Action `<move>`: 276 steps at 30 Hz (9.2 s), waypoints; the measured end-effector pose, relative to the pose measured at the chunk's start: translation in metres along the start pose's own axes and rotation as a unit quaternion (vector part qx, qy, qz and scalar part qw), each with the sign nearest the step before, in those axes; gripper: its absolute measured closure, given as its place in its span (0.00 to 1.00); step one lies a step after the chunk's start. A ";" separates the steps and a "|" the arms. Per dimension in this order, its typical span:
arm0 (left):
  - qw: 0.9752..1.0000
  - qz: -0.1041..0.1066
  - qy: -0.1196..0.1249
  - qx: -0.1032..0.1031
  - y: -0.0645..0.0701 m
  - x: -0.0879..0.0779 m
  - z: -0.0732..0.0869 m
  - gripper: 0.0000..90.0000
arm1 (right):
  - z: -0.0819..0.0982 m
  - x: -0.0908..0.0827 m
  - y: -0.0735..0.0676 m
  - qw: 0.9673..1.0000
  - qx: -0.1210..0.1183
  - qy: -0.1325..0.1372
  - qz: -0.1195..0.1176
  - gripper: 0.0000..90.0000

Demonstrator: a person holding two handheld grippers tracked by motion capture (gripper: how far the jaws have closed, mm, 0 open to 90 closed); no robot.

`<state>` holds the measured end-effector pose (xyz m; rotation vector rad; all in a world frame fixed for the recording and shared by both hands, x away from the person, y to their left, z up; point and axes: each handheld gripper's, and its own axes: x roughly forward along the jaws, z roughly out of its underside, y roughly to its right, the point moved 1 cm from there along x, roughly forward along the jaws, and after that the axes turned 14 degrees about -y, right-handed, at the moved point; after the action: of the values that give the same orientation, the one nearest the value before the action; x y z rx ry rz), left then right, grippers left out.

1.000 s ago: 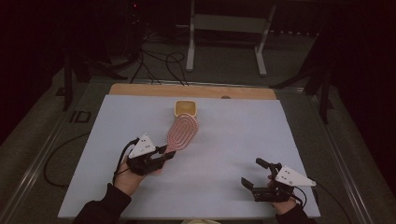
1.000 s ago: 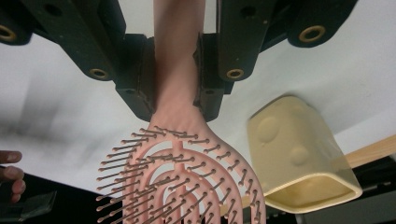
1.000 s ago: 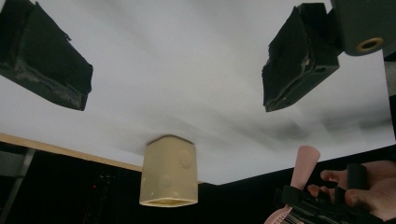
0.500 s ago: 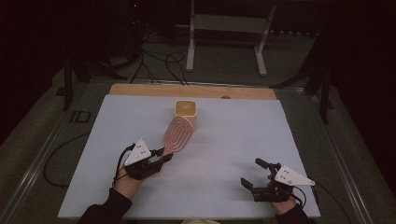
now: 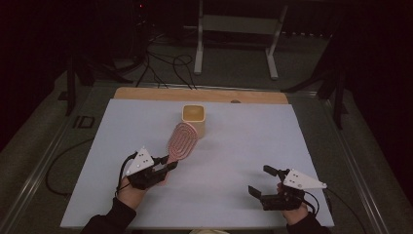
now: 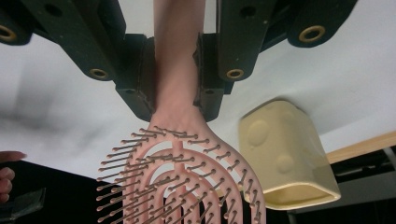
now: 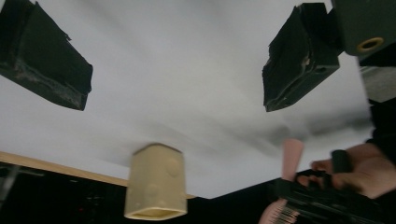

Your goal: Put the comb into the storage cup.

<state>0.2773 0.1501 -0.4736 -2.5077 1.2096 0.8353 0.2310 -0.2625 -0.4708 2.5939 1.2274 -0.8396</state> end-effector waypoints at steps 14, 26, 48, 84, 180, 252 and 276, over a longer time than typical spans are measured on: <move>1.000 0.007 0.006 -0.002 0.001 -0.001 0.000 0.80 | -0.048 -0.009 -0.008 1.000 0.010 0.004 -0.019 0.09; 1.000 0.010 0.002 0.001 0.001 0.000 0.000 0.80 | -0.088 0.004 -0.012 0.999 -0.002 0.010 -0.032 0.09; 1.000 0.013 0.003 -0.004 -0.001 0.000 0.000 0.80 | -0.153 0.049 -0.026 0.997 -0.015 -0.009 -0.071 0.09; 1.000 0.015 0.013 0.001 0.000 0.000 -0.001 0.80 | -0.187 0.124 -0.047 0.987 0.078 -0.076 -0.118 0.27; 0.998 0.049 -0.024 -0.035 -0.002 -0.001 0.002 0.00 | -0.225 0.079 -0.030 0.996 0.012 -0.021 -0.086 0.72; 0.998 0.046 -0.032 -0.016 -0.008 -0.028 0.040 0.00 | -0.315 0.078 0.046 0.997 0.008 0.068 0.037 0.73; 0.998 0.053 -0.035 -0.013 -0.008 -0.026 0.041 0.00 | -0.284 0.123 0.061 0.998 0.024 0.050 0.039 0.73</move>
<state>0.2545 0.1903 -0.4916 -2.4306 1.3249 0.9620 0.4590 -0.1179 -0.3075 2.7329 1.1343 -0.7427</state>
